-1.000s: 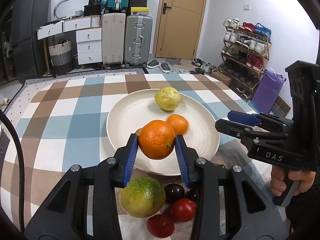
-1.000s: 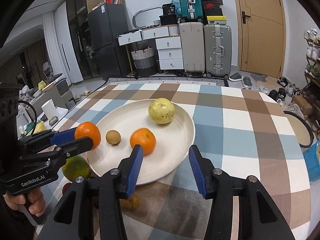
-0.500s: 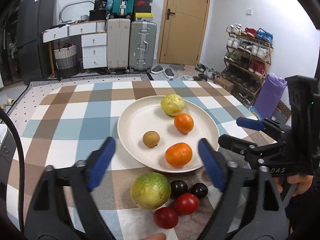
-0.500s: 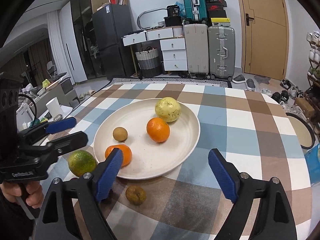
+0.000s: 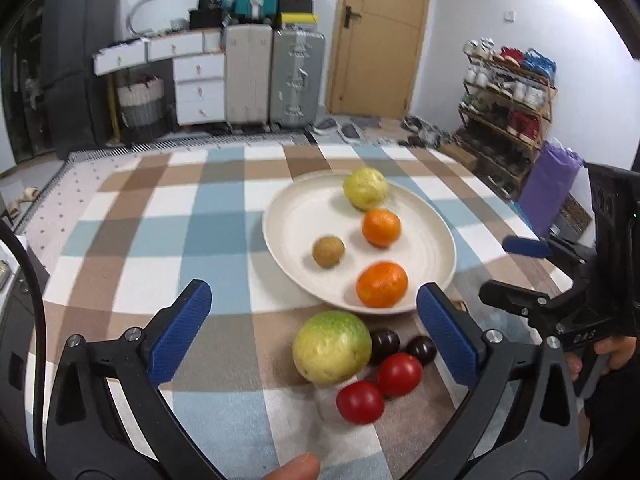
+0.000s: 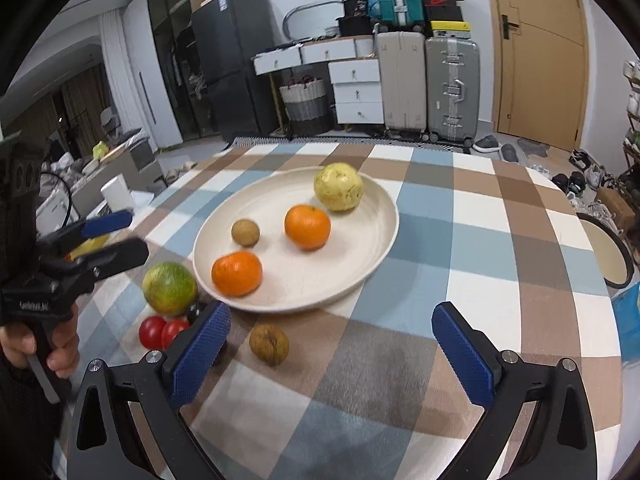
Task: Organize fruits
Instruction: 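Withdraw both tools from the plate toward the remaining fruits, then grasp the green citrus with the left tool while the right tool grasps the brown kiwi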
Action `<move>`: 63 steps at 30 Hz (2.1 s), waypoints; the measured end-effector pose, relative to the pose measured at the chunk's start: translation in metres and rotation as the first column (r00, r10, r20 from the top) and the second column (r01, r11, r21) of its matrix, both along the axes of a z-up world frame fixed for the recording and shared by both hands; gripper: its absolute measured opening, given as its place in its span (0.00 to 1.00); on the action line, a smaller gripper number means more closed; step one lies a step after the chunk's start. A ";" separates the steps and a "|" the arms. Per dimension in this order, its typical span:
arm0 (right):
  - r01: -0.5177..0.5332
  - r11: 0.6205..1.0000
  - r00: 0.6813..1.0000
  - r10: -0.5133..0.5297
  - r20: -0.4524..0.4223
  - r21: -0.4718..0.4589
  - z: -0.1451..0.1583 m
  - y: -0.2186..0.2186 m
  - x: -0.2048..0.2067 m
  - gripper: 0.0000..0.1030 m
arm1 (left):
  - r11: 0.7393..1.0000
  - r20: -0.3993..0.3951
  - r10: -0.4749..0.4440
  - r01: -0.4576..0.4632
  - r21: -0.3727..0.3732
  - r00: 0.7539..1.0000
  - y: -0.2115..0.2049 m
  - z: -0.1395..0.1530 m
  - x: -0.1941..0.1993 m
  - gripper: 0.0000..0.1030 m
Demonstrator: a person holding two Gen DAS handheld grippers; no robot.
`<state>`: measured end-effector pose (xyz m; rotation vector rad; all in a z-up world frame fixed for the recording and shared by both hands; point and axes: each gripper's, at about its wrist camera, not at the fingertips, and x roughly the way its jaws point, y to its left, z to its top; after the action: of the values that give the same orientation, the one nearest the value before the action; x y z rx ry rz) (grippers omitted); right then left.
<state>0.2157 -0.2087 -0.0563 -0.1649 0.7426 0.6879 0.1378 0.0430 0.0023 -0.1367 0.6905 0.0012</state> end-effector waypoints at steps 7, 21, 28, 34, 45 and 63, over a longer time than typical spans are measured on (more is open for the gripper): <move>-0.017 1.000 0.999 0.017 -0.038 -0.004 -0.005 0.004 0.000 1.00 | 1.000 -0.053 -0.013 0.014 0.025 0.999 -0.005 -0.012 0.008 1.00; -0.101 0.992 0.992 0.094 -0.084 -0.081 -0.021 0.022 -0.010 0.98 | 0.999 -0.111 -0.033 0.034 0.003 0.993 0.002 -0.021 0.012 1.00; -0.107 0.990 0.991 0.098 -0.087 -0.097 -0.025 0.024 -0.009 0.94 | 0.997 -0.127 -0.077 0.079 0.006 0.989 -0.005 -0.022 0.013 0.90; -0.117 0.988 0.990 0.108 -0.087 -0.105 -0.025 0.026 -0.010 0.80 | 0.996 -0.149 -0.093 0.094 0.000 0.984 -0.007 -0.026 0.013 0.84; -0.140 0.984 0.988 0.133 -0.073 -0.110 -0.024 0.031 -0.015 0.71 | 0.994 -0.205 -0.104 0.100 -0.034 0.973 0.000 -0.037 0.019 0.66; -0.156 0.983 0.986 0.149 -0.078 -0.097 -0.022 0.033 -0.017 0.66 | 0.992 -0.189 -0.128 0.126 -0.023 0.974 -0.004 -0.036 0.017 0.45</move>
<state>0.1986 -0.1755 -0.0787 -0.2948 0.8400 0.8047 0.1547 0.0394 -0.0339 -0.1034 0.8893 -0.1133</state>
